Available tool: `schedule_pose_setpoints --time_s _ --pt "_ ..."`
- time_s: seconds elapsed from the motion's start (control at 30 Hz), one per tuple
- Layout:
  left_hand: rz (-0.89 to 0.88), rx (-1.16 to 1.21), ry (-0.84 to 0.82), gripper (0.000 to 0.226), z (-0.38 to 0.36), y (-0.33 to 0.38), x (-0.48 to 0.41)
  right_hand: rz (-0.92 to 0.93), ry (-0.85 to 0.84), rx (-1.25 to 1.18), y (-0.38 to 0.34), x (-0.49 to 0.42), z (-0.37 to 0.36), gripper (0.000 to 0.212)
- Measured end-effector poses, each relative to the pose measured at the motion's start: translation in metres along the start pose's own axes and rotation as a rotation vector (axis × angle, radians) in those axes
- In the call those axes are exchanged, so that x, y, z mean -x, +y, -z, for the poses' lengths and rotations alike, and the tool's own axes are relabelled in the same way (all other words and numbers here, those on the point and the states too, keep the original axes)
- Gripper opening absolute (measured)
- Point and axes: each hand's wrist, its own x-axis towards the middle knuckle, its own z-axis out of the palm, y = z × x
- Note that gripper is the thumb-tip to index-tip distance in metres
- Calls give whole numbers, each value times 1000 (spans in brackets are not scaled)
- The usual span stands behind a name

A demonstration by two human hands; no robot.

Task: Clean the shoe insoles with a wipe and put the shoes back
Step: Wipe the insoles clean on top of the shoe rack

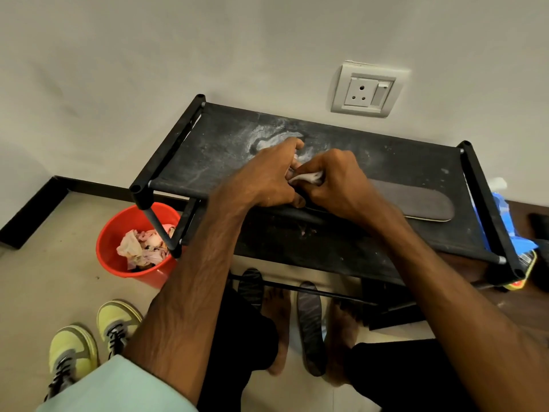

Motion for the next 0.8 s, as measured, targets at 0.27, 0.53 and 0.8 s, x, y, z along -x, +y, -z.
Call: schedule_pose_setpoints --time_s 0.27,0.53,0.8 --pt "17 -21 7 115 -2 1 -2 -255 80 125 18 -5 11 19" --pt "14 -36 16 125 -2 3 -1 -44 14 52 2 -8 -1 17" --pt "2 -29 9 112 -1 -1 -1 108 -70 -13 1 -1 8 16"
